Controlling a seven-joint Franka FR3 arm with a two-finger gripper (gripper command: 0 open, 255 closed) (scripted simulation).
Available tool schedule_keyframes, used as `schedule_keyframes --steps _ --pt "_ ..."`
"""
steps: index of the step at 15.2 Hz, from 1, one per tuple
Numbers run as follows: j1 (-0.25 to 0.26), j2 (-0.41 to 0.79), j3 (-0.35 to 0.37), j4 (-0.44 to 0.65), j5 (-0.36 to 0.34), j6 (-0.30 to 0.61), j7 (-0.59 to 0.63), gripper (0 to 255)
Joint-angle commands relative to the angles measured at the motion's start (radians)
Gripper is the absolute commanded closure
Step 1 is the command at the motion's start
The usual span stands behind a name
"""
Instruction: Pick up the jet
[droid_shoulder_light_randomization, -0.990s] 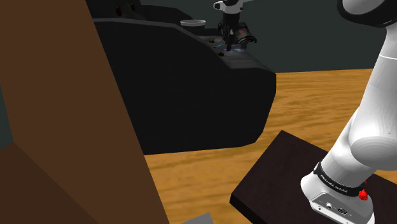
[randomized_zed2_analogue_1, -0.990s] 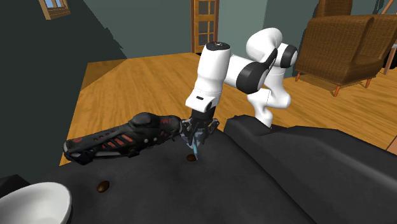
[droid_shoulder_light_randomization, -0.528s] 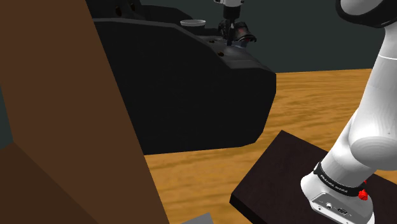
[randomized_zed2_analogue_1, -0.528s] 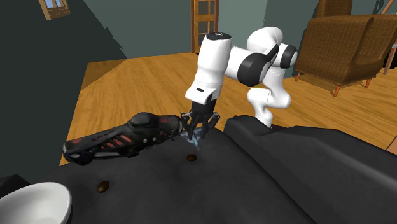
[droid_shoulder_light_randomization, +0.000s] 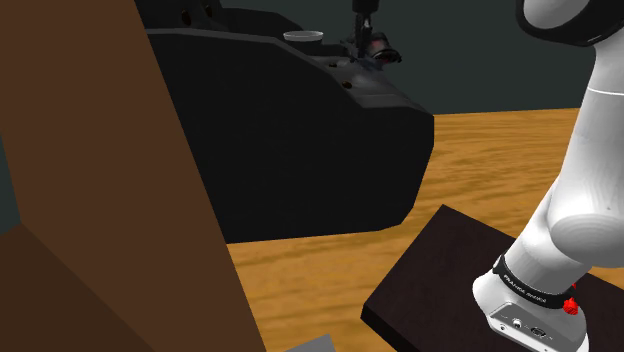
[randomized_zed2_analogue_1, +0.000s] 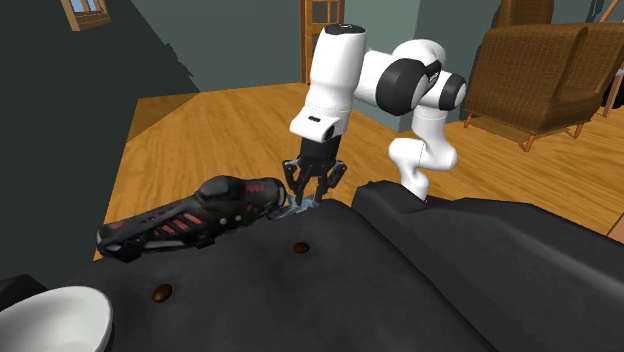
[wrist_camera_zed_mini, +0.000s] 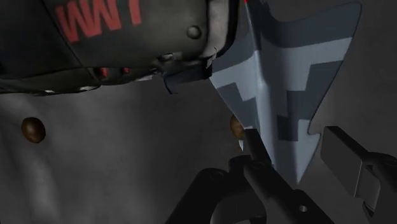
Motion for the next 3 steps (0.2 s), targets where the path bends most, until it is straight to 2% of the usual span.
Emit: schedule_keyframes --steps 1,3 --pt "-0.003 0.008 -0.001 0.039 0.003 -0.031 -0.005 255" --pt "-0.003 0.009 -0.001 0.042 0.003 -0.033 -0.005 255"
